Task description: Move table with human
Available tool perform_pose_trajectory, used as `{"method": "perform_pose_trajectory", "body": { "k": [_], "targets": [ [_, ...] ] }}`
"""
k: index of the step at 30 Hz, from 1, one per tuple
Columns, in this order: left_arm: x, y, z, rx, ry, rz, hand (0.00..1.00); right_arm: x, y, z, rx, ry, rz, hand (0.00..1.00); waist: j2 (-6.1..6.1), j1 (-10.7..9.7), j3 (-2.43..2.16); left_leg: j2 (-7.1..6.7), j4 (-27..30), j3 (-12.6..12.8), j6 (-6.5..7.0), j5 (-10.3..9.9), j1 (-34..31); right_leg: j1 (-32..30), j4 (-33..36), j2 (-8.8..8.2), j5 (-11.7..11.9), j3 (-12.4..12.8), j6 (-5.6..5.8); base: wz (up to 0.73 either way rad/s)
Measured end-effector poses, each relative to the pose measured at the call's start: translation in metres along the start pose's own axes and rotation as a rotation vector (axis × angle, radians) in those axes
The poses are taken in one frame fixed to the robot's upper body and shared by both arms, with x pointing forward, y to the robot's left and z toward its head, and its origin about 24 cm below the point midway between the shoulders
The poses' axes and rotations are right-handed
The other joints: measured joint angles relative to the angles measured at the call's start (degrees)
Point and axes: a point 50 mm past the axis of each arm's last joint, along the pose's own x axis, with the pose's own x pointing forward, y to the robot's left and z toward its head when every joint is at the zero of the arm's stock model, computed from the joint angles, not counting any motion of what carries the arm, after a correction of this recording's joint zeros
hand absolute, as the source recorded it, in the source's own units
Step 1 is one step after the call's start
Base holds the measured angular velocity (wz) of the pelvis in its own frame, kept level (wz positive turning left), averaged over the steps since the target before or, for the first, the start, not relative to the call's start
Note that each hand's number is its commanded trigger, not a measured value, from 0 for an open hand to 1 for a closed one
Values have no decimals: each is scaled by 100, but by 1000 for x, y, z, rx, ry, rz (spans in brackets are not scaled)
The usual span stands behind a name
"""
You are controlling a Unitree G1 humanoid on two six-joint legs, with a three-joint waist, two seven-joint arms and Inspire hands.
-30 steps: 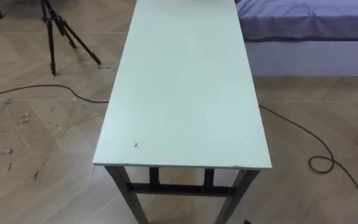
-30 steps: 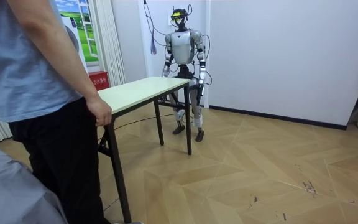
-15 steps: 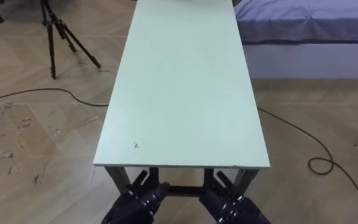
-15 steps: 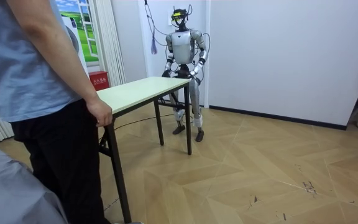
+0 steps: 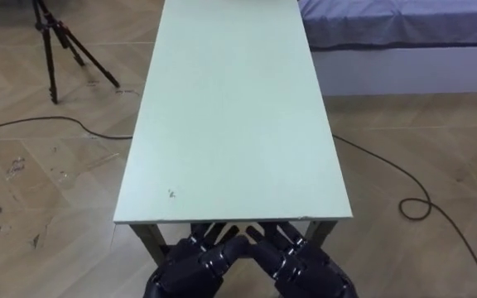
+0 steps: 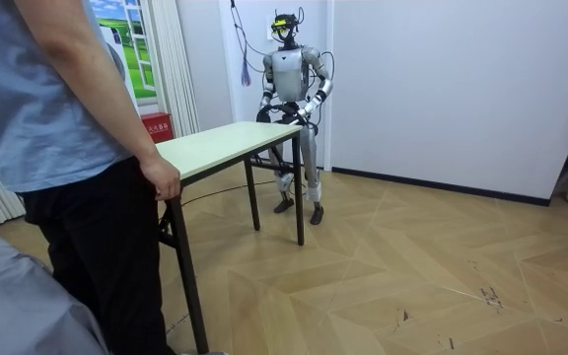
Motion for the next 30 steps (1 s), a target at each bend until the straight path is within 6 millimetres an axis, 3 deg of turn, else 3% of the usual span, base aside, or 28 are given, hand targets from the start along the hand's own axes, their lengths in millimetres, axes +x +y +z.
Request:
{"method": "perform_pose_trajectory", "body": {
  "k": [3, 5, 10, 14, 22, 30],
  "targets": [
    [1, 0, 2, 2, -4, 10, 0, 0, 0, 1, -2, -1, -1, 0, -1, 19, 20, 0, 0, 5, 0, 0, 12, 7, 4, -1, 0, 4, -1, 0],
    [5, -1, 5, -18, 0, 9, 0, 1, 0, 3, 27, -14, 1, 0, 24, 50, 71, -1, -3, 12, 9, 6, 27, 12, 13, -2, 3, 15, -5, 0],
    [8, -1, 7, -39, 3, 16, 0, 4, 0, 6, 45, -19, -9, 0, 70, 84, 111, 0, -4, 11, 18, 12, 41, 5, 16, -1, 6, 7, -9, 0],
    [12, 6, 14, -43, -9, 55, 0, 7, -1, 9, 94, -27, -37, 0, 70, 139, 113, -1, -15, -2, 25, 16, 88, 70, 15, 1, 6, 6, -10, 0],
    [23, 23, 48, -253, -169, 199, 0, 21, -9, 23, 173, -58, -126, 0, 56, 258, 101, -2, -1, 1, 26, 17, 87, 73, 7, 1, 6, 1, -10, 0],
    [26, 29, 43, -342, -155, 237, 0, 24, -11, 28, 221, -69, -171, 0, 49, 315, 65, -1, -21, 9, 26, 17, 137, 95, 7, 0, 7, 1, -11, 0]
  ]
}}
